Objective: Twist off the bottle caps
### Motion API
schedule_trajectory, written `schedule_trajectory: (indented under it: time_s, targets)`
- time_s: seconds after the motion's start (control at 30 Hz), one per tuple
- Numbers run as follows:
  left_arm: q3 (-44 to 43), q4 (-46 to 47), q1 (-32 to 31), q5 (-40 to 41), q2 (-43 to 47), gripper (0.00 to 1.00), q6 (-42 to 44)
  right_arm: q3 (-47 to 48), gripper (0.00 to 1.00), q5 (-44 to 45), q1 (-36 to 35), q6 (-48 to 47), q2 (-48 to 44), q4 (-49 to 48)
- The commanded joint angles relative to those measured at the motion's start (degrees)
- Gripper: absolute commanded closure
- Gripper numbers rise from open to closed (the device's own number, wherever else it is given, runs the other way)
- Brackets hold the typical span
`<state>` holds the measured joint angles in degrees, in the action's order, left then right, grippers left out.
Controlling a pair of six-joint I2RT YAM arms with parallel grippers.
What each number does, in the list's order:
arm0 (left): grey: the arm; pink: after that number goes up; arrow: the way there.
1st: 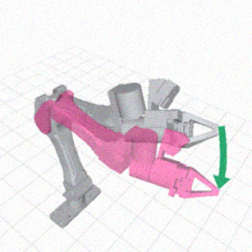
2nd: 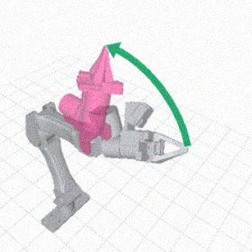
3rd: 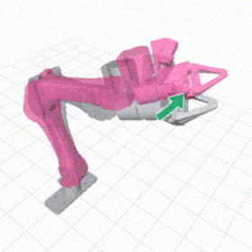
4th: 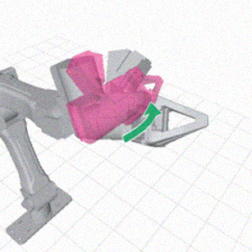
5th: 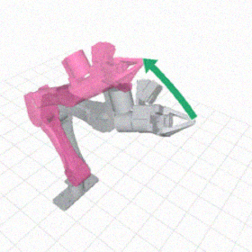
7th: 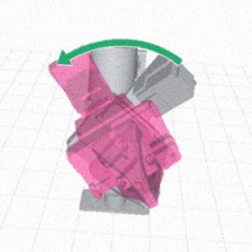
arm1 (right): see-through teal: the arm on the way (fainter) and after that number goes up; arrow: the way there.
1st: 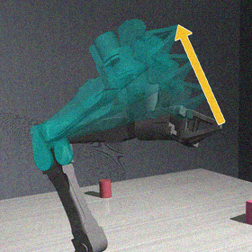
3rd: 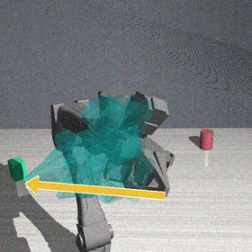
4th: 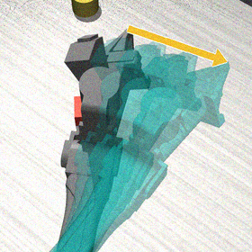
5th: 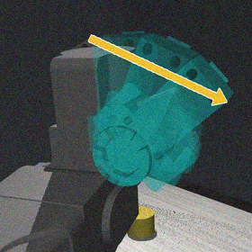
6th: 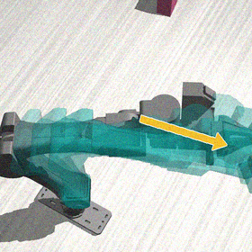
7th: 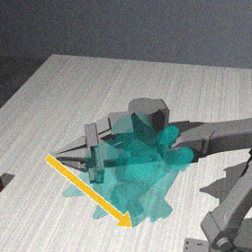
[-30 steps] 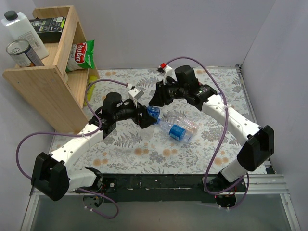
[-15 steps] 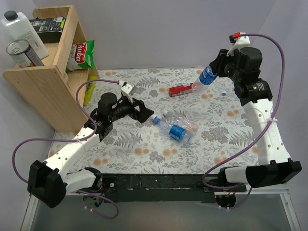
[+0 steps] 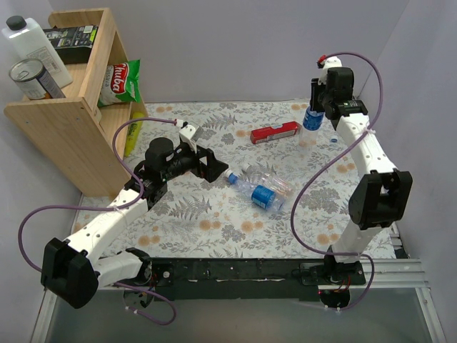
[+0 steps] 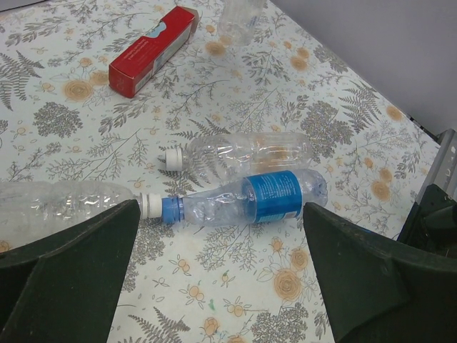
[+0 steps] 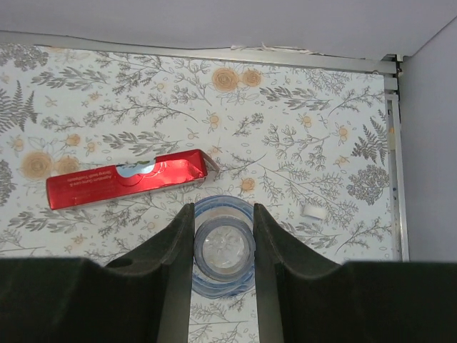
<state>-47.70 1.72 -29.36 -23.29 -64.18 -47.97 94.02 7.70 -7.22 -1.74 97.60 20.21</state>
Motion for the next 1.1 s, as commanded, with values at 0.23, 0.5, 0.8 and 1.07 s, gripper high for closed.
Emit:
schedule_trajectory:
  time_s: [0.23, 0.5, 0.8, 1.07]
  targets:
    - [0.07, 0.57, -0.08, -0.27, 0.20, 0.02, 0.42, 6.35, 0.99, 1.70, 0.81, -5.99, 8.30, -8.51]
    - [0.07, 0.57, -0.08, -0.53, 0.20, 0.02, 0.77, 5.57, 0.99, 0.91, 1.86, -6.44, 12.08, -10.97]
    - [-0.02, 0.66, -0.08, -1.50, 0.02, 0.02, 1.03, 2.14, 0.94, 1.17, 1.95, -6.79, 12.17, -12.65]
    - [-0.11, 0.48, -0.08, -1.67, -0.07, 0.02, 1.12, 0.38, 0.18, 0.12, 1.95, -6.44, 9.28, -12.56]
